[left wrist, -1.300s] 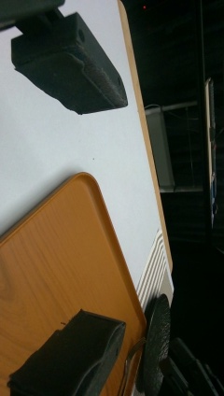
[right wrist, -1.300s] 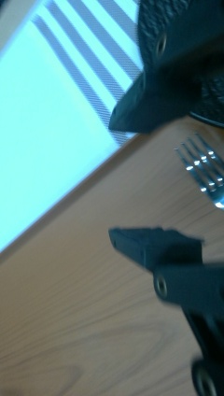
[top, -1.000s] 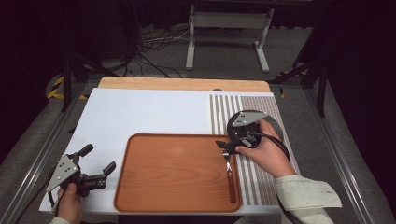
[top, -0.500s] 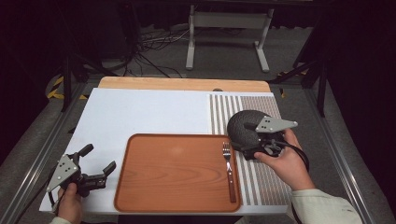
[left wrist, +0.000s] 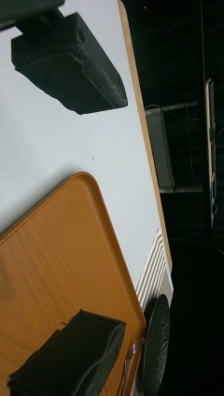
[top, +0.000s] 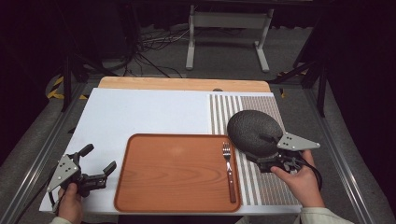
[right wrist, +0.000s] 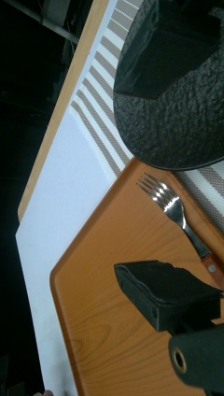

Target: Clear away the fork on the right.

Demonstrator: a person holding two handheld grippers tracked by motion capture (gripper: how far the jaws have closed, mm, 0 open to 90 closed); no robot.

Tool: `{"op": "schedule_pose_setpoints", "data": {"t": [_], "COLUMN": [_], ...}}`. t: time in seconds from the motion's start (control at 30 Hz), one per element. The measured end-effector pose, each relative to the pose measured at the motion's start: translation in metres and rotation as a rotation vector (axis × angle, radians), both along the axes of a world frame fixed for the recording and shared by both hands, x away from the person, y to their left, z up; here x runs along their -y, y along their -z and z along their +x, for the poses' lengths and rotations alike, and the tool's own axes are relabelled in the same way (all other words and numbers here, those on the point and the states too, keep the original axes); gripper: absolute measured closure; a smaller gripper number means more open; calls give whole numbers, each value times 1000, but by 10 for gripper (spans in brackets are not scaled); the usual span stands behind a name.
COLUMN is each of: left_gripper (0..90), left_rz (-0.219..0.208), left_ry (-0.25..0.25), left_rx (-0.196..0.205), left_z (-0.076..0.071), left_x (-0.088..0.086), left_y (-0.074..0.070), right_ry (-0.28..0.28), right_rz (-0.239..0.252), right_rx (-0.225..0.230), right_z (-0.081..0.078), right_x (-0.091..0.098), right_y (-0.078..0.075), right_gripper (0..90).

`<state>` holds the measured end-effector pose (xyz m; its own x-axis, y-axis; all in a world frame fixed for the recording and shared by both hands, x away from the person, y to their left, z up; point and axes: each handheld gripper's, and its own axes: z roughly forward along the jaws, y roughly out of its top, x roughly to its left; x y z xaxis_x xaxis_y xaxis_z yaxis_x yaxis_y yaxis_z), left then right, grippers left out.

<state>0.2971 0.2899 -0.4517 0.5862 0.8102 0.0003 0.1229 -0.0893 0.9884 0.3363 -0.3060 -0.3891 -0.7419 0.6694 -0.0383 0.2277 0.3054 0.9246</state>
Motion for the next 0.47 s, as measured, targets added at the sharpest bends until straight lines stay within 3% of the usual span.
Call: {"op": "schedule_pose_setpoints", "data": {"t": [0.17,0.37,0.47], "left_gripper": [2,2,2], "left_rz": [-2,-1,-3], "left_ry": [0,4,4], "left_rx": [4,5,7], "left_z": [0,0,0], "left_x": [-1,0,0], "left_y": [0,0,0], "right_ry": [3,39,41], "right_rz": [8,60,59], "right_rx": [30,75,70], "right_z": [-5,-10,-10], "right_x": [11,24,28], "right_y": [17,35,42], "right_gripper": [109,92,90]}}
